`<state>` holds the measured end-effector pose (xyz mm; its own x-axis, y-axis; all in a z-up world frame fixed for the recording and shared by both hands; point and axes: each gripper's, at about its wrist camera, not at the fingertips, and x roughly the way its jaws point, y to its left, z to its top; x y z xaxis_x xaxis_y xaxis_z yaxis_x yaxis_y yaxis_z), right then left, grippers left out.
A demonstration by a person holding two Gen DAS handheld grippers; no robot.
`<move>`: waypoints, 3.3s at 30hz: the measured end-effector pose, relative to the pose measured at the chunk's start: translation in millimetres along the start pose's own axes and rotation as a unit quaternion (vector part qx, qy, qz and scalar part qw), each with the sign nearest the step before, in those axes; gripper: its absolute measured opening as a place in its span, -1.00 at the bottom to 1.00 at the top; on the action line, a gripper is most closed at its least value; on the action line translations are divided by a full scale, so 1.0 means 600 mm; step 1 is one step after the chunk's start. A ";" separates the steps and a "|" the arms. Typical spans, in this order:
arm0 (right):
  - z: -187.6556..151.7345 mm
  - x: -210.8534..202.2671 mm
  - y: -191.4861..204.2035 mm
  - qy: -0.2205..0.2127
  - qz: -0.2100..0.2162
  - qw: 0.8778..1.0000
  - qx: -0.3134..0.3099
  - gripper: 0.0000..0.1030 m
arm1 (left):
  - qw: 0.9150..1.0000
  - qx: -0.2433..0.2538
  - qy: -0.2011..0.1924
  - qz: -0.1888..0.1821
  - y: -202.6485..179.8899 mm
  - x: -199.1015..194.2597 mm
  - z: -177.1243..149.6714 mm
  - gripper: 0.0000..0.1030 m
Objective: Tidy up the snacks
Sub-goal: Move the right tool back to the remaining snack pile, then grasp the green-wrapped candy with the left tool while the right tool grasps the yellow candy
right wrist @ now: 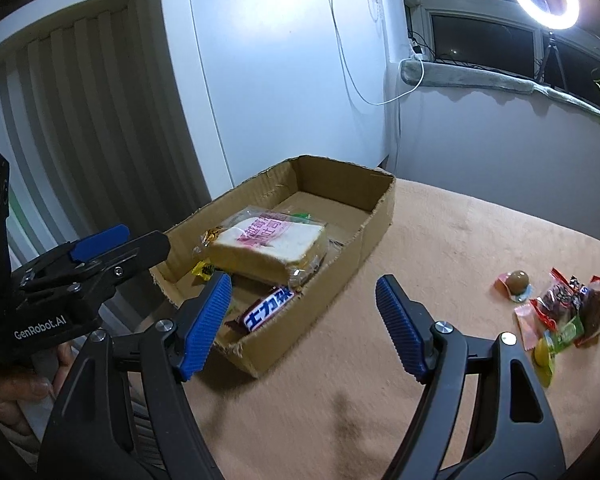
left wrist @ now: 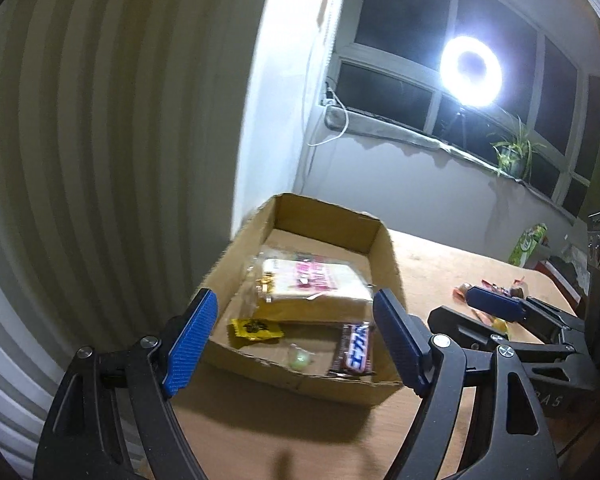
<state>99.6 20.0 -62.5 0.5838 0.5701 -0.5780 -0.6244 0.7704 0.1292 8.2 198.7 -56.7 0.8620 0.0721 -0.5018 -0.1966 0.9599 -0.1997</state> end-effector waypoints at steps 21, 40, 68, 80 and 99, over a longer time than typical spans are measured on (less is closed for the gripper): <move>-0.064 -0.084 -0.168 -0.008 -0.075 0.995 0.065 0.52 | 0.995 0.087 0.024 -0.046 -0.158 0.022 -0.008 0.56; -0.092 -0.028 -0.348 0.099 -0.098 0.986 0.095 -0.50 | 0.977 0.149 0.107 -0.109 -0.295 0.139 -0.067 0.56; -0.168 -0.168 -0.448 0.035 -0.096 0.978 0.183 -0.51 | 0.943 0.150 0.207 -0.212 -0.450 0.230 -0.092 0.48; -0.244 -0.236 -0.510 -0.002 -0.103 0.968 0.231 -0.52 | 0.915 0.230 0.224 -0.245 -0.532 0.300 -0.085 -0.01; -0.191 -0.155 -0.432 0.055 -0.120 0.980 0.151 -0.42 | 0.902 0.284 0.218 -0.240 -0.519 0.283 -0.088 -0.93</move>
<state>147.7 -265.6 -134.7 0.6250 0.3406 -0.7024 -0.2844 0.9373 0.2014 191.2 -102.4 -124.2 0.4932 -0.3840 -0.7806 0.5288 0.8448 -0.0815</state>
